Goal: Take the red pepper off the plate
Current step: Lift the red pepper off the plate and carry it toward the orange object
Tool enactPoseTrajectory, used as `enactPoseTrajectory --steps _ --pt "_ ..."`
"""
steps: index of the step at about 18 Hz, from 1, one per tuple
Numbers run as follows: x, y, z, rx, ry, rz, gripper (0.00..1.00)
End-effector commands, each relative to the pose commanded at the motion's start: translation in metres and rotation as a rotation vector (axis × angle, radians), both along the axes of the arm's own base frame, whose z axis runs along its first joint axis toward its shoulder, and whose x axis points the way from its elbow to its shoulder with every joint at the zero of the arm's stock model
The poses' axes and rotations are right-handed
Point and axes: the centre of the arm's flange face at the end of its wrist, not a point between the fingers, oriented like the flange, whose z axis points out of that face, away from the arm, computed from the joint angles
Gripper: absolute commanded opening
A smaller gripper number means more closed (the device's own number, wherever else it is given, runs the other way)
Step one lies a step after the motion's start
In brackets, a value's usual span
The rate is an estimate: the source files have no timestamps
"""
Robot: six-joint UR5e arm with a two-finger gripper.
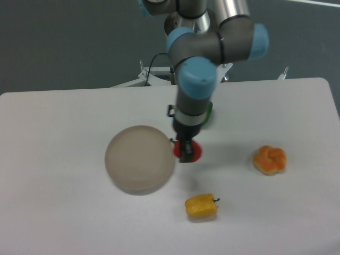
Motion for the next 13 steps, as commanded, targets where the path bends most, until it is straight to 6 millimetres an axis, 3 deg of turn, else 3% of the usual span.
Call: enactPoseTrajectory --steps 3,7,13 --pt "-0.017 -0.002 0.004 -0.019 0.028 0.021 0.04" --pt "-0.042 -0.022 0.013 -0.001 0.038 0.054 0.05" --pt "-0.055 -0.040 0.020 -0.009 0.021 0.005 0.07"
